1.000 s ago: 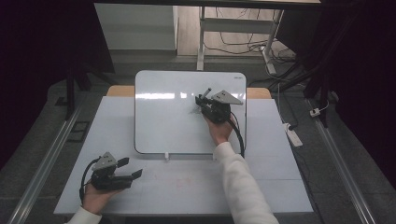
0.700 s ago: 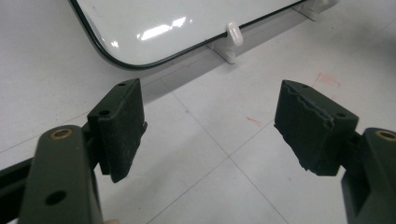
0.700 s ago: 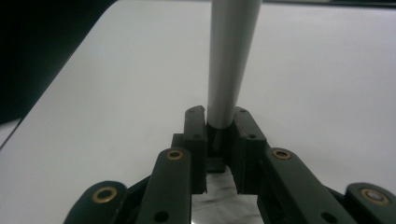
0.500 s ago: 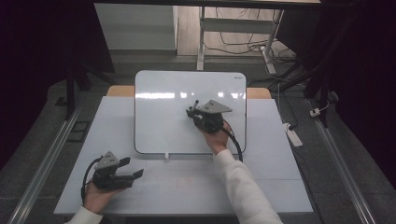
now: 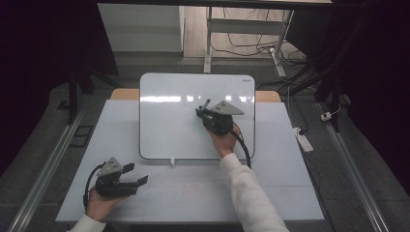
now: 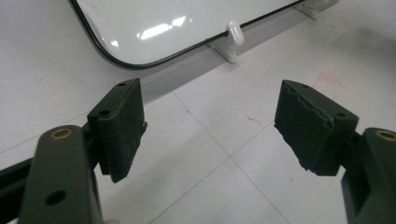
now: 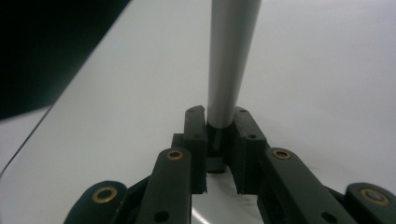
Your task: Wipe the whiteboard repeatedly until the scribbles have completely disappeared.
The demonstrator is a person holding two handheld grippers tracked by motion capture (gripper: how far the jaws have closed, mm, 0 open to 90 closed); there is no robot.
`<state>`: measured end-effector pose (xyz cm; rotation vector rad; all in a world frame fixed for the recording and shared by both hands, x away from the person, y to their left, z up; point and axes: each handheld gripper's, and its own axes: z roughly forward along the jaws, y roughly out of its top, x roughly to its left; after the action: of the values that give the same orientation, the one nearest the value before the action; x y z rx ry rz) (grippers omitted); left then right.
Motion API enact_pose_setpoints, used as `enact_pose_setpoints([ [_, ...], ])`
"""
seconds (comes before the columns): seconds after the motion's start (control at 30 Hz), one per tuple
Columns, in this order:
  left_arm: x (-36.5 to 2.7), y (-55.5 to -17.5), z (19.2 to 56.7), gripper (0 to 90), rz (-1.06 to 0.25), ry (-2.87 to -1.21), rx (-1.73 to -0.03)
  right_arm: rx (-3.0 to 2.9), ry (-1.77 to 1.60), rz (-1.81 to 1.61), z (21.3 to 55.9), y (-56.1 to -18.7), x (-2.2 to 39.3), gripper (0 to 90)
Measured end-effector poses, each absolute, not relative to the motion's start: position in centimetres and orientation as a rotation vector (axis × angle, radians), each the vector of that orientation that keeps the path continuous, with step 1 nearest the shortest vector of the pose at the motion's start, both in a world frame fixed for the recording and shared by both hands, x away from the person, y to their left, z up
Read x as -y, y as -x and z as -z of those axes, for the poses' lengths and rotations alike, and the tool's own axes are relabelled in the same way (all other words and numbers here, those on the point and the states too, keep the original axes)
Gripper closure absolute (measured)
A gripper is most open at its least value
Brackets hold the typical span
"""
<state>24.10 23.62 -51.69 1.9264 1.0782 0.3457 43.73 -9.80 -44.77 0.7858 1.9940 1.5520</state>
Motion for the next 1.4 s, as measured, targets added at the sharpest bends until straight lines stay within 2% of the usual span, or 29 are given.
enact_pose_setpoints([
  [0.2, -23.5, -24.3, 51.8, 25.1, -0.341, -1.935, -1.078, -2.095, -0.635, -1.468, 45.5, -42.6, 8.6, 78.0],
  [0.37, -23.6, -24.2, 51.7, 25.1, -0.345, -1.926, -1.080, -1.937, -0.834, -1.545, 44.2, -44.3, 12.5, 78.0],
  [0.53, -23.4, -24.4, 51.8, 25.0, -0.341, -1.939, -1.078, -2.085, -0.629, -1.464, 45.6, -42.4, 9.6, 78.0],
  [0.73, -23.6, -24.1, 51.7, 25.1, -0.347, -1.925, -1.082, -1.877, -0.865, -1.551, 44.0, -44.6, 13.7, 78.0],
  [0.93, -23.5, -24.3, 51.8, 25.0, -0.346, -1.936, -1.078, -2.054, -0.664, -1.496, 45.5, -42.8, 10.4, 78.0],
  [1.13, -23.6, -24.2, 51.7, 25.1, -0.345, -1.928, -1.079, -1.910, -0.831, -1.529, 44.2, -44.2, 13.5, 78.0],
  [1.3, -23.4, -24.4, 51.8, 25.0, -0.345, -1.937, -1.078, -2.056, -0.656, -1.473, 45.7, -42.4, 10.6, 78.0],
  [1.4, -23.5, -24.1, 51.7, 25.1, -0.348, -1.931, -1.078, -1.985, -0.739, -1.506, 45.1, -43.2, 12.1, 78.0],
])
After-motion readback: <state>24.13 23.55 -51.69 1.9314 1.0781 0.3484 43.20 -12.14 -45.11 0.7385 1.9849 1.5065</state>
